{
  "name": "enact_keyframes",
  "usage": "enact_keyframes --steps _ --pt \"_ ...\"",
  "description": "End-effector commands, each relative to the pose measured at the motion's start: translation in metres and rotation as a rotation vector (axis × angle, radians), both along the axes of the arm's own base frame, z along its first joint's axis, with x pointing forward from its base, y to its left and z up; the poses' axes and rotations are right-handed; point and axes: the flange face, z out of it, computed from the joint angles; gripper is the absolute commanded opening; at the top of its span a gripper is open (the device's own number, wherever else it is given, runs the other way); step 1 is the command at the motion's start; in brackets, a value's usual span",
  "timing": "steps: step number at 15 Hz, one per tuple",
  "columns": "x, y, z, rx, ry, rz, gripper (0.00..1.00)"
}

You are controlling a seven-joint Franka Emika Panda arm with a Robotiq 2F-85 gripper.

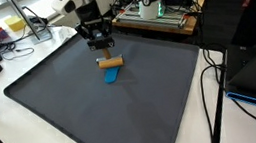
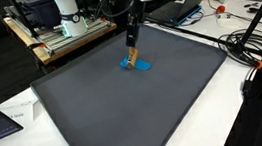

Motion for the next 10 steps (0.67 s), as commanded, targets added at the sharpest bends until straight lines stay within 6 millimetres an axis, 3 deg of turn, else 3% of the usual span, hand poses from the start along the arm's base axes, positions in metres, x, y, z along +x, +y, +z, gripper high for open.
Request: enact_keyframes --steps 1,10 --pt "-0.022 -0.025 -0.022 -0.06 0.125 0.02 0.22" --pt "-0.022 -0.03 -0.035 -0.044 0.166 0.03 0.22"
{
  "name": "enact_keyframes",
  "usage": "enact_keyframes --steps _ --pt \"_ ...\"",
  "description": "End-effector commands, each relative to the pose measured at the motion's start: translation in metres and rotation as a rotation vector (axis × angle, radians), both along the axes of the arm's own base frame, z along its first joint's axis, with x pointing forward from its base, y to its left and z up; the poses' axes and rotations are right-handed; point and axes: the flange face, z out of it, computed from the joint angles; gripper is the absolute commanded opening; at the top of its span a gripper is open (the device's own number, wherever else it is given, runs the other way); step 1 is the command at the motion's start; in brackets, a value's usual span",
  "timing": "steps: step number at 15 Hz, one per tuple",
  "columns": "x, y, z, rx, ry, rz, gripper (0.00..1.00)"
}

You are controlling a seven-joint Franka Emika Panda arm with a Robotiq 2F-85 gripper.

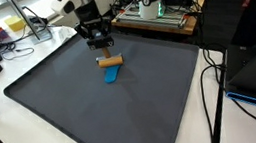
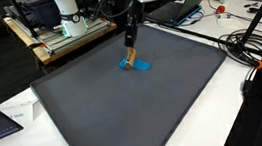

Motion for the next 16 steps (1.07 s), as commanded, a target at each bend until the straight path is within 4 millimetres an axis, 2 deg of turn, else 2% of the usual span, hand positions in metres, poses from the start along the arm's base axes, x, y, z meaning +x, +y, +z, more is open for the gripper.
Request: enact_keyframes --steps 1,16 --pt "-0.022 -0.026 -0.036 -0.042 0.144 0.024 0.22" --pt "-0.029 -0.037 -0.052 -0.009 0.168 0.035 0.22"
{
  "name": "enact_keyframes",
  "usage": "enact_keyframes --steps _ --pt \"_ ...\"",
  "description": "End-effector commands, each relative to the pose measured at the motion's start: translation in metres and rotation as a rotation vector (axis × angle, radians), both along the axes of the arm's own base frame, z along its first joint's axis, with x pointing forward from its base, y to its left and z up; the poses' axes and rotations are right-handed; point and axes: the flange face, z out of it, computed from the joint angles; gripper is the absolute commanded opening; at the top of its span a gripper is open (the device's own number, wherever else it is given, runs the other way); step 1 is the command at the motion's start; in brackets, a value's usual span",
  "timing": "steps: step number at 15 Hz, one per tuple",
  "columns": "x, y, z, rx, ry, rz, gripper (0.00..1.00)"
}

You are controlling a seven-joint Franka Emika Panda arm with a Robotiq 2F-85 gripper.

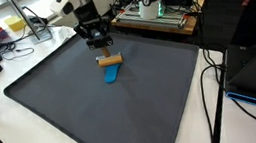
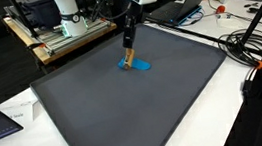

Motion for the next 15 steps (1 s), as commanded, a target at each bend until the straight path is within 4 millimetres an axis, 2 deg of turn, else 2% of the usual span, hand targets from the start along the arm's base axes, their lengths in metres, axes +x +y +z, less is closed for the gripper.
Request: enact_keyframes --steps 1,15 --pt "-0.028 -0.03 -0.051 -0.021 0.149 0.008 0.22" --pt "-0.035 -0.044 -0.061 0.0 0.155 -0.019 0.22"
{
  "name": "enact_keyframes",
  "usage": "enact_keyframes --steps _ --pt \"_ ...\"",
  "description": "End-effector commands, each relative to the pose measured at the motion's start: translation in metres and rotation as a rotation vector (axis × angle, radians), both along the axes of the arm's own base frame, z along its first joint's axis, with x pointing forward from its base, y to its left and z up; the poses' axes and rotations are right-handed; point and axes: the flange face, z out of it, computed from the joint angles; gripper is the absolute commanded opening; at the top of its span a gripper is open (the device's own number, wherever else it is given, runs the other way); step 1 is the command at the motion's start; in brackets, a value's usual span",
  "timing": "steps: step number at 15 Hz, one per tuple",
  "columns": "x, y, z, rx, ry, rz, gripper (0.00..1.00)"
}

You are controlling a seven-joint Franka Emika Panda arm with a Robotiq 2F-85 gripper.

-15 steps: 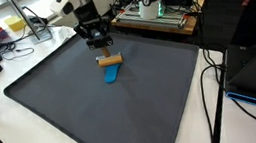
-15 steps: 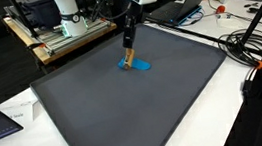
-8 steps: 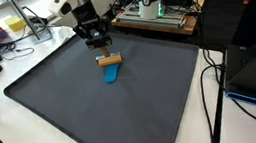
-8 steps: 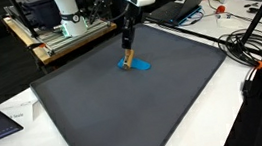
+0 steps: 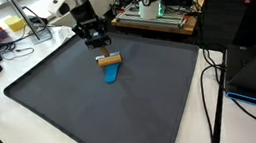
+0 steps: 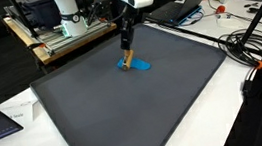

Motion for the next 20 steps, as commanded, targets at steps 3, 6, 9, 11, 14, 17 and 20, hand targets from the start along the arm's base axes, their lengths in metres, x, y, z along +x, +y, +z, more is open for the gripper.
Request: enact_keyframes --steps 3,6,9,11,14,17,20 --pt "-0.036 -0.028 -0.057 -0.043 0.145 0.006 0.22" --pt "-0.037 -0.03 -0.056 -0.055 0.142 0.014 0.22" --pt "-0.039 -0.032 -0.054 -0.061 0.136 0.035 0.22" --pt "-0.04 -0.033 -0.053 -0.064 0.134 0.043 0.22" --pt "-0.04 -0.038 -0.053 -0.065 0.135 0.044 0.22" --pt "-0.042 -0.041 -0.052 -0.068 0.134 0.046 0.22" --pt "-0.043 -0.043 -0.052 -0.067 0.135 0.051 0.22"
